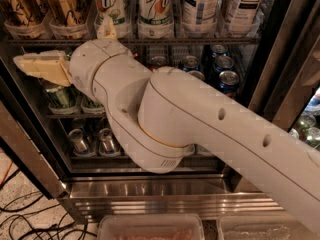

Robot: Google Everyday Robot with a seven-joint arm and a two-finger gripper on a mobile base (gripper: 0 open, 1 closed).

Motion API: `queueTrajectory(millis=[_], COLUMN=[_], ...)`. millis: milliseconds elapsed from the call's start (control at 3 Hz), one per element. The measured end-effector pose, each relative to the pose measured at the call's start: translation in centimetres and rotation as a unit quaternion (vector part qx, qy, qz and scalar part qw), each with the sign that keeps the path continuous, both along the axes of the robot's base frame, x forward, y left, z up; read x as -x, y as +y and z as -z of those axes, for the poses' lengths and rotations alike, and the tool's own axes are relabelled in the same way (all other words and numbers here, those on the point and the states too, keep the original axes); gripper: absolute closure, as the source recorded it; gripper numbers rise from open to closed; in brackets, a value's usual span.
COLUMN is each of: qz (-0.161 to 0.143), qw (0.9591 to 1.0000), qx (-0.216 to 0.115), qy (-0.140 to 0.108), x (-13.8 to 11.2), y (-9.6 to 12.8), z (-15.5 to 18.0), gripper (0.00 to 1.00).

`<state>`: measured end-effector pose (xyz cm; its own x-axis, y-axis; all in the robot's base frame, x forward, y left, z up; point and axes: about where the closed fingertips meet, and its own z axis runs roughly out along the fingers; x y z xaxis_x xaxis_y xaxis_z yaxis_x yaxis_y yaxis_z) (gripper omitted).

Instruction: Pick orange can from top shelf of fridge

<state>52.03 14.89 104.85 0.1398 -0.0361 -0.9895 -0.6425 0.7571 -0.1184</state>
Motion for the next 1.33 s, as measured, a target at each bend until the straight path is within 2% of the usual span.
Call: queueTrajectory(millis=[667,1000,1333], qz=[0.000,0.000,0.000], qw=[1.0000,1.0000,1.0000], qx=[0.000,0.000,0.000], qy=[0.000,0.000,0.000], x=[0.00,0.00,0.00], y=[0.00,0.01,0.01], z=[0.00,0.00,0.00], gripper=[0.26,0.17,0.19])
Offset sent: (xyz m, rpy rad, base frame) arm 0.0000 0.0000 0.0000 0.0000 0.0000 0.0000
